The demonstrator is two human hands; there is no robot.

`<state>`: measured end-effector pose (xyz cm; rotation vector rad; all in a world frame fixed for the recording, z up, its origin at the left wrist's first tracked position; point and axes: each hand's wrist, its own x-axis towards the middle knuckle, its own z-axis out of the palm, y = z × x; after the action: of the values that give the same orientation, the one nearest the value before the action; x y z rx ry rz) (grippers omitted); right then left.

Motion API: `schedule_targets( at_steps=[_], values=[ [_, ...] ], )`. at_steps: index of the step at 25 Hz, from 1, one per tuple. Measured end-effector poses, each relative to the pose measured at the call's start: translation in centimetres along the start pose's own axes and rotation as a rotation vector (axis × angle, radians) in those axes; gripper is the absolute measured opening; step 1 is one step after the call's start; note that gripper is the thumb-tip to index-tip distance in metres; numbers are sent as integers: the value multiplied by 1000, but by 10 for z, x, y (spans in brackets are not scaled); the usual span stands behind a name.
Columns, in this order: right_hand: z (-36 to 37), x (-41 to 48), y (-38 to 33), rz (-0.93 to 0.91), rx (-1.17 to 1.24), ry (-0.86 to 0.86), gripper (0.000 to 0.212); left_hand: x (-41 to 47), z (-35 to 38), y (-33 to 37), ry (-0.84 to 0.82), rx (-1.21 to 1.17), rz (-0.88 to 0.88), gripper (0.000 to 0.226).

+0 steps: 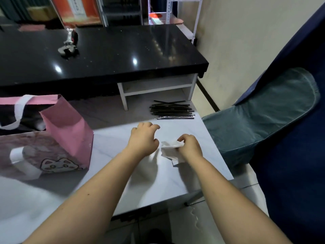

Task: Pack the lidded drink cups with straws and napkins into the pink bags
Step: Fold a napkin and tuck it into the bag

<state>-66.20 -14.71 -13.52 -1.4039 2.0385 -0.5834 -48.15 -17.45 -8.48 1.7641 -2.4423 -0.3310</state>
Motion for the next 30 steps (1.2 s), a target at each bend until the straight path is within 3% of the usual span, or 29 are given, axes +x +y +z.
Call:
schedule_targets(
  at_steps=[4, 9, 15, 19, 22, 26, 28, 30],
  values=[
    [-36, 2, -72, -275, 91, 37, 22, 6, -65, -23, 184, 52, 11, 49],
    [-63, -9, -187, -561, 17, -5, 36, -11, -154, -83, 380, 88, -62, 57],
    [-32, -50, -289, -739, -28, 64, 24, -58, -208, -167, 462, 82, -113, 58],
    [7, -83, -345, -788, 70, 58, 28, -96, -220, -240, 450, 15, -137, 55],
    [36, -105, -379, -789, 116, 0, 35, -120, -225, -299, 417, -108, -161, 39],
    [77, -125, -408, -781, 123, -51, 35, -137, -232, -361, 211, -219, -112, 17],
    [96, -127, -412, -768, 57, -87, 35, -136, -230, -373, 130, -137, -33, 27],
    [110, -122, -411, -767, -94, -113, 35, -131, -227, -379, 148, -70, 57, 52]
  ],
)
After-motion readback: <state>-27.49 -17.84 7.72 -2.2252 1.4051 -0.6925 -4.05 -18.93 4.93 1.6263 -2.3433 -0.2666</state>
